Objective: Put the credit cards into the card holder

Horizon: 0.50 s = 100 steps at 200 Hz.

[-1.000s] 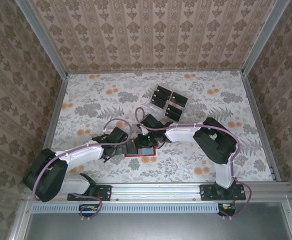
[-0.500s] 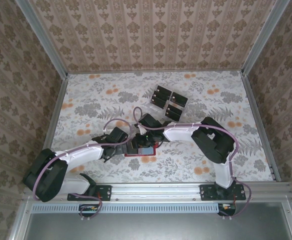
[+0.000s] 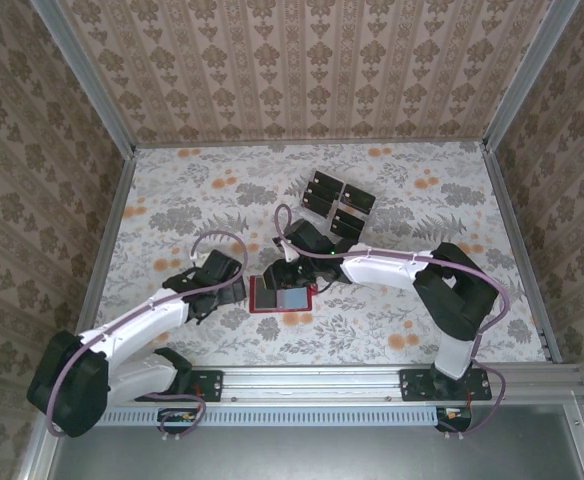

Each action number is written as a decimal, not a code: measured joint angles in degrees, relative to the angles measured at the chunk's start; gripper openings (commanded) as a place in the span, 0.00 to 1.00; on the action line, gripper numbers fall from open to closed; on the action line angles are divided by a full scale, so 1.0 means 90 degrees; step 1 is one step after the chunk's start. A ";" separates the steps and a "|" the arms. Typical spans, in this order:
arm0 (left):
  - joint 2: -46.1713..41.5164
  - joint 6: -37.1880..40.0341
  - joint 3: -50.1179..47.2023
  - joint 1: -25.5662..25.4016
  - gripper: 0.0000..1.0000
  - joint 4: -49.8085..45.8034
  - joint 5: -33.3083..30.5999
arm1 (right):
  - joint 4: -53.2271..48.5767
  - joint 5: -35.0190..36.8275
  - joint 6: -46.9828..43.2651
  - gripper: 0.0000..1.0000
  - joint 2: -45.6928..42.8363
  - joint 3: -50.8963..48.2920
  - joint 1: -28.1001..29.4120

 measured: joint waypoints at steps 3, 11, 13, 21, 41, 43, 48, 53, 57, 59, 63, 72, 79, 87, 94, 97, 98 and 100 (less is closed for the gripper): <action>0.0000 0.0015 0.0010 0.0000 1.00 -0.0010 0.0002 | -0.0024 0.0024 0.0000 0.38 0.0000 -0.0010 0.0000; -0.0012 0.0032 0.0032 0.0000 1.00 -0.0012 0.0015 | -0.0075 0.0121 -0.0027 0.38 0.0000 -0.0039 0.0005; -0.0015 0.0041 0.0036 0.0000 1.00 -0.0012 0.0027 | -0.0092 0.0160 -0.0039 0.38 0.0000 -0.0046 0.0005; -0.0022 0.0066 0.0046 0.0000 1.00 -0.0007 0.0051 | -0.0141 0.0250 -0.0085 0.38 0.0000 -0.0080 0.0005; -0.0095 0.0114 0.0046 0.0000 1.00 0.0010 0.0189 | -0.0236 0.0495 -0.0206 0.39 -0.0002 -0.0199 0.0005; -0.0102 0.0117 0.0046 0.0000 1.00 0.0015 0.0202 | -0.0250 0.0512 -0.0221 0.39 -0.0005 -0.0211 0.0005; -0.0126 0.0124 0.0046 -0.0005 1.00 0.0034 0.0231 | -0.0274 0.0561 -0.0262 0.39 -0.0010 -0.0248 0.0005; -0.0143 0.0136 0.0046 -0.0010 1.00 0.0056 0.0270 | -0.0291 0.0602 -0.0301 0.39 -0.0015 -0.0287 0.0005; -0.0155 0.0138 0.0046 -0.0017 1.00 0.0075 0.0287 | -0.0304 0.0641 -0.0316 0.39 -0.0024 -0.0311 0.0005; -0.0163 0.0138 0.0046 -0.0024 1.00 0.0090 0.0296 | -0.0311 0.0663 -0.0335 0.40 -0.0024 -0.0323 0.0005; -0.0170 0.0138 0.0046 -0.0041 1.00 0.0100 0.0313 | -0.0328 0.0687 -0.0359 0.40 -0.0032 -0.0345 0.0005; -0.0182 0.0138 0.0046 -0.0090 1.00 0.0138 0.0342 | -0.0374 0.0765 -0.0435 0.40 -0.0039 -0.0364 0.0005; -0.0182 0.0138 0.0046 -0.0146 1.00 0.0160 0.0357 | -0.0406 0.0833 -0.0493 0.42 -0.0046 -0.0364 0.0005; -0.0182 0.0138 0.0046 -0.0221 1.00 0.0182 0.0364 | -0.0432 0.0874 -0.0551 0.44 -0.0053 -0.0364 0.0005; -0.0182 0.0136 0.0046 -0.0299 1.00 0.0206 0.0364 | -0.0454 0.0925 -0.0617 0.46 -0.0058 -0.0364 0.0005; -0.0182 0.0136 0.0046 -0.0325 1.00 0.0214 0.0362 | -0.0466 0.0950 -0.0656 0.46 -0.0061 -0.0364 0.0005; -0.0182 0.0136 0.0046 -0.0330 1.00 0.0216 0.0364 | -0.0466 0.0954 -0.0668 0.47 -0.0061 -0.0364 0.0005; -0.0182 0.0136 0.0046 -0.0359 1.00 0.0219 0.0367 | -0.0476 0.0979 -0.0668 0.47 -0.0061 -0.0362 0.0005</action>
